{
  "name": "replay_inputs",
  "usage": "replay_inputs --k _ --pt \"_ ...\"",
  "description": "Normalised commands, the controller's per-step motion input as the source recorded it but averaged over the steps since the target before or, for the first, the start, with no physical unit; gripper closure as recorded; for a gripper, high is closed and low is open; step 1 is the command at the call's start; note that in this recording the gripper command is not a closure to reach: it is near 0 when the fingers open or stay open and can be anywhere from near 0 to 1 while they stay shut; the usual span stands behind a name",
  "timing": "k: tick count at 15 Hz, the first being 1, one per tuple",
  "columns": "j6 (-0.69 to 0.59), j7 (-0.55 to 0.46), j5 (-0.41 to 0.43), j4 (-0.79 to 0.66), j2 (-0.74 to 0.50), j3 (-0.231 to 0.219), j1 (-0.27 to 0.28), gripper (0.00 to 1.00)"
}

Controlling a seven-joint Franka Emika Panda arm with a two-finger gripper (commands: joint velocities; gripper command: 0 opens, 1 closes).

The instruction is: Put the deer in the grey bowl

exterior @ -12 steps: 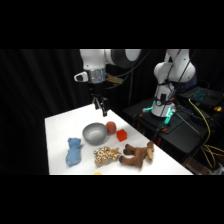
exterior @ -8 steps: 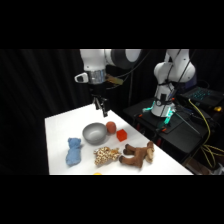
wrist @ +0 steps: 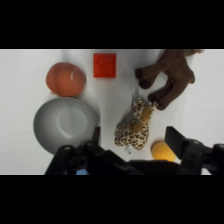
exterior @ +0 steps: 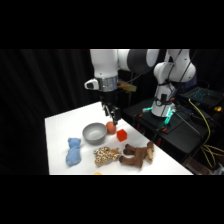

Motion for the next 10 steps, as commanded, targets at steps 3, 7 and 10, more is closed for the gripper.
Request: replay_inputs --k 3,7,10 --pt "0.39 0.28 -0.075 -0.40 -0.22 0.122 0.141 0.00" --pt "0.51 0.13 -0.035 -0.48 -0.25 0.103 0.107 0.00" --pt "0.58 -0.07 -0.087 -0.50 -0.21 0.089 0.087 0.00"
